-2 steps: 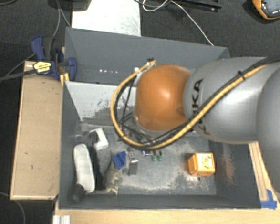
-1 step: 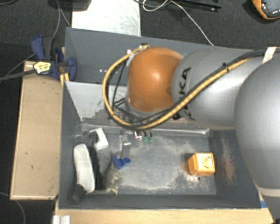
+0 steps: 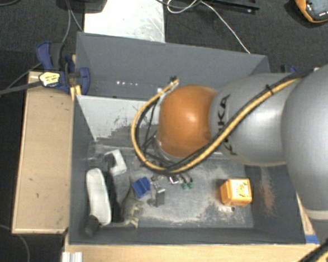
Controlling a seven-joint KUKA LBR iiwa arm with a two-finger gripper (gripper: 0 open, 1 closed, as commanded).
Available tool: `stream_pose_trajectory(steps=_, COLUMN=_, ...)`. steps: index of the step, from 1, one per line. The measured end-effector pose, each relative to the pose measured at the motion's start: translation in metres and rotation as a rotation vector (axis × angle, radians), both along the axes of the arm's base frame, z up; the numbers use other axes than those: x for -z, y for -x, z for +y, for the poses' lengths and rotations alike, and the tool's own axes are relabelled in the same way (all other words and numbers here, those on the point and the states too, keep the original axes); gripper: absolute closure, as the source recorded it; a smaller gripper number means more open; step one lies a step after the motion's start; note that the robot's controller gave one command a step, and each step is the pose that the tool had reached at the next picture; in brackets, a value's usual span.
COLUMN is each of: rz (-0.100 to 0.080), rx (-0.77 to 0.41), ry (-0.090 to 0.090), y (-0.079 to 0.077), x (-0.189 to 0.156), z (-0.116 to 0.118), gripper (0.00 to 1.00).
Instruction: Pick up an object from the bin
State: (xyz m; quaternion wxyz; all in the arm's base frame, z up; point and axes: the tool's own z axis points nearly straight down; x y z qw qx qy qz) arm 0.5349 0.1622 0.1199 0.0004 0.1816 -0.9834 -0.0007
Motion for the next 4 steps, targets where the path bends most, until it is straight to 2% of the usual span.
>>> stream_pose_trajectory(steps=1, rz=-0.009, rx=-0.204, ry=-0.002, y=-0.027, x=0.051, z=-0.002, gripper=0.0)
stream_pose_trajectory(steps=2, rz=-0.007, rx=-0.222, ry=-0.001, y=0.004, x=0.048, z=0.005, gripper=1.0)
stream_pose_trajectory(steps=4, rz=-0.003, rx=-0.22, ry=-0.001, y=0.005, x=0.043, z=0.004, gripper=1.0)
